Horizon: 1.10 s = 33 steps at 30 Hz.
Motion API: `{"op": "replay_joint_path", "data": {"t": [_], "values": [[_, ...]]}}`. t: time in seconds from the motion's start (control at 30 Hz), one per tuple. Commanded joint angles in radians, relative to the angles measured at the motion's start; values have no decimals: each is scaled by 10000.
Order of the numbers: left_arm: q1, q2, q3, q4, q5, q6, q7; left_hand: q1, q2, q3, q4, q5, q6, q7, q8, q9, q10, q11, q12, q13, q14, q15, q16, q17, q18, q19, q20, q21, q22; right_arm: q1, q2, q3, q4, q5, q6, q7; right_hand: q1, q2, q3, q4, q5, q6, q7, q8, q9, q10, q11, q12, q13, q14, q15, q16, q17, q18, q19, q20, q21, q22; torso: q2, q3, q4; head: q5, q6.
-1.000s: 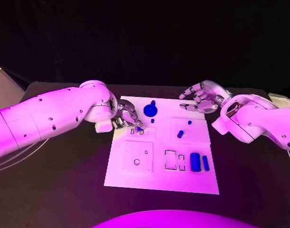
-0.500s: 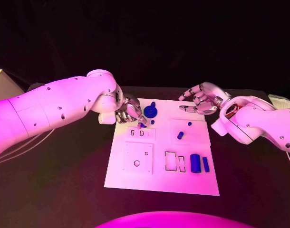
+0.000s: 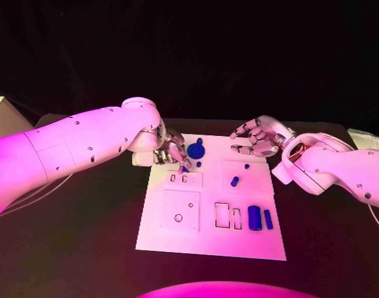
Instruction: Assemble the parts on the task board
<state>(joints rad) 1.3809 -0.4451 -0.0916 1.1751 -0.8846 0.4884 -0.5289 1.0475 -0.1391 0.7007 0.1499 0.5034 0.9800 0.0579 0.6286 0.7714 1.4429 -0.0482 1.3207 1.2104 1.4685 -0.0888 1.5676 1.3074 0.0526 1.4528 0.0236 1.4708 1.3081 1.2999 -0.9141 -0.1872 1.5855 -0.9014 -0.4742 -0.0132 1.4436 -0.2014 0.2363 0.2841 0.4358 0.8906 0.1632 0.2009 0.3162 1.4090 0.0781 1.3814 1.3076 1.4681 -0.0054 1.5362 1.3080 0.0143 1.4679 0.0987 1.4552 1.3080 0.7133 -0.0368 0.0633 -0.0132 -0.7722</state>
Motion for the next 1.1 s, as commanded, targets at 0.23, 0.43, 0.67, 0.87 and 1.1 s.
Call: {"op": "replay_joint_path", "data": {"t": [0.23,0.43,0.67,0.87,1.1], "values": [[2,250,-109,54,-300,-258,-5,-105,86,1710,-1642,389,505,-397,57,49,167,-37,194,220,1023,-83,32,2634,-96,80,-55,84,925,-185,232,1,-331,-164,-355,614,-79,-66,336,-20,232,-87,24,-31,-31,-593,-5,-636,273,711,66,-264,1502,297,255,40,-665,1496,-200,-72,7,-113,452],[-12,344,-183,59,-339,-312,-8,-214,85,1820,-1680,488,554,-419,82,81,214,-59,278,332,1023,-102,32,2634,-102,96,-74,99,950,-278,343,2,-544,94,-1007,1208,-142,-253,932,-57,504,-26,3,28,-26,-1290,-39,-1607,-660,399,26,-898,584,604,-357,7,-2131,617,-299,-99,9,-98,528],[-25,343,-282,85,-523,-415,-15,-310,84,1910,-1720,566,592,-440,109,113,255,-77,350,430,1023,-118,32,2634,-113,125,-89,126,997,-336,414,2,-690,694,-1914,2083,-299,-492,1642,-192,531,-37,-11,103,8,-2639,-48,-3611,-2629,-253,-5,-2327,-1076,1055,-1288,-32,-4715,-968,-344,-107,27,-62,416],[-65,340,-400,108,-547,-443,-18,-371,81,1965,-1750,617,616,-454,128,132,274,-90,378,468,1023,-129,32,2634,-119,143,-99,141,1025,-350,468,2,-762,1069,-2211,2508,-521,-606,2166,-472,503,-151,40,239,99,-4027,-15,-6012,-5093,-1568,15,-5699,-4146,1683,-2695,-6,-9275,-3944,-316,-104,9,-31,349],[-150,323,-503,93,-586,-564,-25,-387,82,1979,-1757,627,622,-457,133,137,283,-93,394,491,1023,-132,32,2634,-120,145,-101,143,1028,-354,515,2,-842,1882,-2499,3193,-801,-586,2569,-995,457,-202,50,267,162,-3748,56,-8666,-7889,-2095,114,-9462,-5765,1666,-2810,55,-10960,-5428,-316,-103,17,15,147]]}}
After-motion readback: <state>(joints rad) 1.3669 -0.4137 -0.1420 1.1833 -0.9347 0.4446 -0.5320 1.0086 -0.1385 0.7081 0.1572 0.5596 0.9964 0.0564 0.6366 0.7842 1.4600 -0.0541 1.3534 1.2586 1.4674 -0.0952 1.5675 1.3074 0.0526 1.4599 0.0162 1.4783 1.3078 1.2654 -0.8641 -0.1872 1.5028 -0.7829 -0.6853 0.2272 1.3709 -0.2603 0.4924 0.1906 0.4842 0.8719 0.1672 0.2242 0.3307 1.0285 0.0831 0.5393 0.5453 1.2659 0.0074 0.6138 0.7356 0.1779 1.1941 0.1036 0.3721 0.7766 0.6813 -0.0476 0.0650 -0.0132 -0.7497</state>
